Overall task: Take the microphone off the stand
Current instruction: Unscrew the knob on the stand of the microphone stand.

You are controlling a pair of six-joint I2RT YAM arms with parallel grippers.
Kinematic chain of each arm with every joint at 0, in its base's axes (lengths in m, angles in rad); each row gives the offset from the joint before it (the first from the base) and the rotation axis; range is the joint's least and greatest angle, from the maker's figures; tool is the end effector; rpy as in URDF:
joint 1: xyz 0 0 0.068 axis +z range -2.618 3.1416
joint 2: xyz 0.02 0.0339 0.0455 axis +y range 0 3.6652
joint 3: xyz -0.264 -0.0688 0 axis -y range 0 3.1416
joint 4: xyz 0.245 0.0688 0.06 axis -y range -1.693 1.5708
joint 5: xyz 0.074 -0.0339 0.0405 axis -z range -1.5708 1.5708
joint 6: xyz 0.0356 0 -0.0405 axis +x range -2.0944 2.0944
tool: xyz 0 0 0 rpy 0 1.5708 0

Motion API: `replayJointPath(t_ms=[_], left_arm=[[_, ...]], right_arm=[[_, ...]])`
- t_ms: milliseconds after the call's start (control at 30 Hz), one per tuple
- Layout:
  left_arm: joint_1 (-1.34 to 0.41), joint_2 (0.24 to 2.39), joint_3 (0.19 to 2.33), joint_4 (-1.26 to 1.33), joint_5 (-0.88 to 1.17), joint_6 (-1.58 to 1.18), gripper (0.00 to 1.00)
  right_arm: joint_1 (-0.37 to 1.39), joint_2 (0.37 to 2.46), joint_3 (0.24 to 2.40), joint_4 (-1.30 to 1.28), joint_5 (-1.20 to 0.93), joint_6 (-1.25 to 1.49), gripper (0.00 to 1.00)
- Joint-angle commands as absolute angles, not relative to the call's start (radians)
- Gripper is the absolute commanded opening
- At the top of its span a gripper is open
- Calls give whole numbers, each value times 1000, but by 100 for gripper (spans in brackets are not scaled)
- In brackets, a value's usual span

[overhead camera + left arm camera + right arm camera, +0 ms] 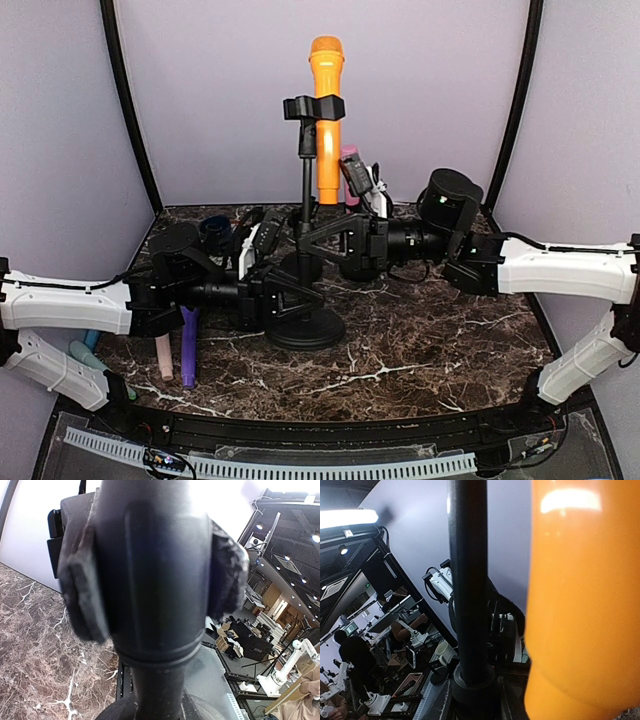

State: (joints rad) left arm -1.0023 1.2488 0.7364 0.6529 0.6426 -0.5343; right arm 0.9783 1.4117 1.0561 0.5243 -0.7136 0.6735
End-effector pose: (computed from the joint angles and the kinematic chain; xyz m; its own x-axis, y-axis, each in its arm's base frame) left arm 0.1332 -0.2482 0.3105 -0.4413 -0.0664 -0.8949 0.8939 -0.1195 -0.4320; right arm 0.1640 0.2853 0.3621 -0.5426 0.0383 -0.8391 -0.8303 -0.1753 0.5290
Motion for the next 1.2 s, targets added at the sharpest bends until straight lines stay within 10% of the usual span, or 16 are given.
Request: replayJointPath(t_ms=[0, 200, 400, 1167], left_arm=[[-974, 1193, 733, 769, 639, -469, 0], [-974, 1141, 687, 739, 516, -417, 0], [-976, 1103, 684, 644, 378, -342, 0], [-976, 1147, 715, 500, 150, -324, 0]], right_arm=[[926, 1322, 1047, 707, -713, 760, 21], [890, 1242, 944, 685, -510, 743, 68], [889, 1194, 904, 556, -323, 704, 83], [1132, 1494, 1239, 221, -28, 471, 49]])
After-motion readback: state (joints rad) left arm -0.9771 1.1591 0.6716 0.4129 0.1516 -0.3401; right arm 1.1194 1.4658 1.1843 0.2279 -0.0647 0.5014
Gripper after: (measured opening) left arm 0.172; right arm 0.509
